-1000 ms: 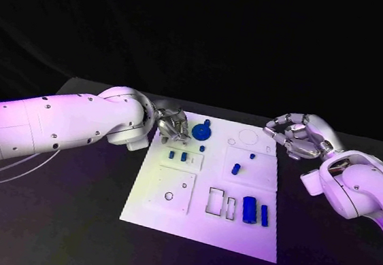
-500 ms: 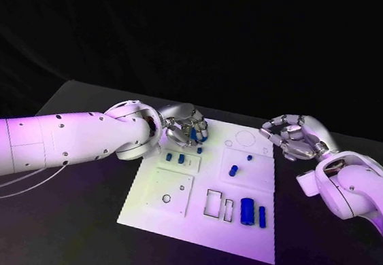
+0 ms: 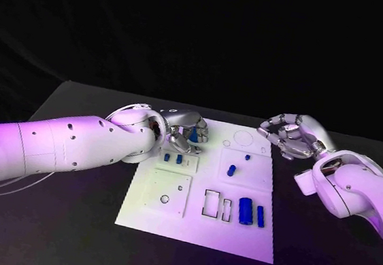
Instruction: Assemble the parts on the task board
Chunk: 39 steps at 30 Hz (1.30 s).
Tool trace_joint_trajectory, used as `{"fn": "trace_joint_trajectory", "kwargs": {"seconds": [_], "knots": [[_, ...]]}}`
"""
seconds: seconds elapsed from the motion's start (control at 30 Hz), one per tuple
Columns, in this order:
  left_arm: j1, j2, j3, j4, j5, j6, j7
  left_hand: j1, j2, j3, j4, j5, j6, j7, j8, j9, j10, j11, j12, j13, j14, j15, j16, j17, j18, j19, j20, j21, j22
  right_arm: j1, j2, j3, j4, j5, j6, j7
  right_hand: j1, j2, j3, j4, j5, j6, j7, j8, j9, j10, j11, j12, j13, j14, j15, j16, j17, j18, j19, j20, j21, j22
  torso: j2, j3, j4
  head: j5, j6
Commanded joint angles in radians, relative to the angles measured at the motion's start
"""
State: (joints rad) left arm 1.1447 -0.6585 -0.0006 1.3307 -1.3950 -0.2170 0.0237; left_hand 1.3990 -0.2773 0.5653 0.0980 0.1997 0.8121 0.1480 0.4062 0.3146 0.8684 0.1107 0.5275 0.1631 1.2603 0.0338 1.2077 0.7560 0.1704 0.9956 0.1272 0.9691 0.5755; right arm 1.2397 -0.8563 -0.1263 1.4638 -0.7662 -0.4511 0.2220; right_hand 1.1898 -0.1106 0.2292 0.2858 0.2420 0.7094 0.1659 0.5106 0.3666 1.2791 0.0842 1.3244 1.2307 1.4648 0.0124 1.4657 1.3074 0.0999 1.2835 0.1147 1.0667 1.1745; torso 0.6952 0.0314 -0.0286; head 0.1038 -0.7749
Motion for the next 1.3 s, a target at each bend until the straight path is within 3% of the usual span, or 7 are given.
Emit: {"fn": "trace_joint_trajectory", "kwargs": {"seconds": [0.03,0.27,0.6,0.9,1.17,1.3], "knots": [[-0.001,0.015,-0.003,-0.015,-0.101,0.041,-0.047,-0.014,-0.001,-0.009,0.001,0.000,0.007,-0.002,-0.005,-0.002,-0.008,0.001,0.001,-0.003,0.015,0.000,0.017,0.018,0.014,0.009,0.000,0.011,0.004,-0.001,0.000,0.000,0.002,-0.013,-0.005,-0.004,0.005,0.007,-0.003,-0.001,0.007,-0.005,0.001,0.003,0.000,-0.005,0.001,-0.004,-0.001,0.040,-0.002,-0.005,0.032,0.017,-0.005,0.001,-0.004,-0.001,0.000,-0.0002,0.0006,-0.002,-0.002],[-0.004,0.035,-0.006,-0.037,-0.125,0.026,-0.071,-0.011,0.004,-0.010,0.002,0.001,0.006,0.000,-0.018,-0.007,-0.019,0.002,0.003,-0.012,0.063,0.001,0.080,0.090,0.014,0.025,0.001,0.040,0.019,-0.001,-0.001,0.000,0.003,-0.013,-0.005,-0.004,0.006,0.007,-0.003,-0.001,0.007,-0.005,0.001,0.004,0.000,-0.006,0.001,-0.005,-0.002,0.039,-0.002,-0.006,0.030,0.017,-0.005,0.001,-0.004,-0.001,0.001,-0.0002,-0.0001,-0.004,-0.003],[-0.005,0.047,-0.006,-0.047,-0.133,0.054,-0.091,-0.004,0.015,0.000,0.002,0.002,0.025,-0.001,-0.018,-0.007,-0.015,0.002,0.008,-0.020,0.077,0.002,0.103,0.107,0.014,0.030,0.002,0.060,0.033,-0.001,-0.002,0.000,0.003,-0.014,-0.005,-0.004,0.006,0.007,-0.003,-0.001,0.007,-0.005,0.001,0.004,0.000,-0.006,0.001,-0.005,-0.002,0.039,-0.002,-0.006,0.030,0.017,-0.005,0.001,-0.004,-0.001,-0.002,-0.0005,0.0027,-0.007,-0.005],[-0.005,0.057,-0.007,-0.055,-0.134,0.070,-0.090,-0.002,0.018,0.018,0.001,0.001,0.053,-0.002,-0.017,-0.007,0.025,-0.010,0.030,-0.022,0.088,-0.007,0.124,0.123,0.009,0.043,-0.005,0.094,0.072,-0.001,-0.001,0.000,0.003,-0.014,-0.004,-0.004,0.007,0.008,-0.004,0.000,0.008,-0.004,0.001,0.005,0.000,-0.005,0.000,-0.005,-0.001,0.039,-0.002,-0.006,0.030,0.018,-0.005,0.001,-0.006,-0.001,-0.001,-0.0005,-0.0003,-0.006,-0.006],[-0.010,0.065,-0.009,-0.064,-0.134,0.080,-0.094,-0.001,0.018,0.026,-0.001,0.001,0.050,0.000,-0.025,-0.010,0.033,-0.014,0.034,-0.023,0.100,-0.011,0.137,0.141,0.005,0.059,-0.008,0.114,0.100,-0.001,0.000,0.000,0.004,-0.014,-0.003,-0.003,0.007,0.009,-0.004,0.000,0.009,-0.004,0.001,0.006,0.000,-0.005,0.000,-0.005,-0.001,0.038,-0.002,-0.007,0.029,0.018,-0.006,0.001,-0.007,-0.002,-0.001,0.0003,0.0022,-0.008,-0.007],[-0.012,0.068,-0.010,-0.068,-0.134,0.091,-0.100,0.011,0.029,0.043,-0.008,0.000,0.060,0.002,-0.028,-0.011,0.049,-0.020,0.043,-0.024,0.113,-0.016,0.148,0.157,0.000,0.078,-0.014,0.139,0.131,-0.001,0.000,0.000,0.005,-0.014,-0.002,-0.003,0.007,0.009,-0.004,0.000,0.009,-0.004,0.001,0.006,0.000,-0.005,0.000,-0.005,-0.001,0.038,-0.002,-0.007,0.029,0.018,-0.006,0.001,-0.007,-0.002,-0.001,0.0003,0.0008,-0.008,-0.010]]}}
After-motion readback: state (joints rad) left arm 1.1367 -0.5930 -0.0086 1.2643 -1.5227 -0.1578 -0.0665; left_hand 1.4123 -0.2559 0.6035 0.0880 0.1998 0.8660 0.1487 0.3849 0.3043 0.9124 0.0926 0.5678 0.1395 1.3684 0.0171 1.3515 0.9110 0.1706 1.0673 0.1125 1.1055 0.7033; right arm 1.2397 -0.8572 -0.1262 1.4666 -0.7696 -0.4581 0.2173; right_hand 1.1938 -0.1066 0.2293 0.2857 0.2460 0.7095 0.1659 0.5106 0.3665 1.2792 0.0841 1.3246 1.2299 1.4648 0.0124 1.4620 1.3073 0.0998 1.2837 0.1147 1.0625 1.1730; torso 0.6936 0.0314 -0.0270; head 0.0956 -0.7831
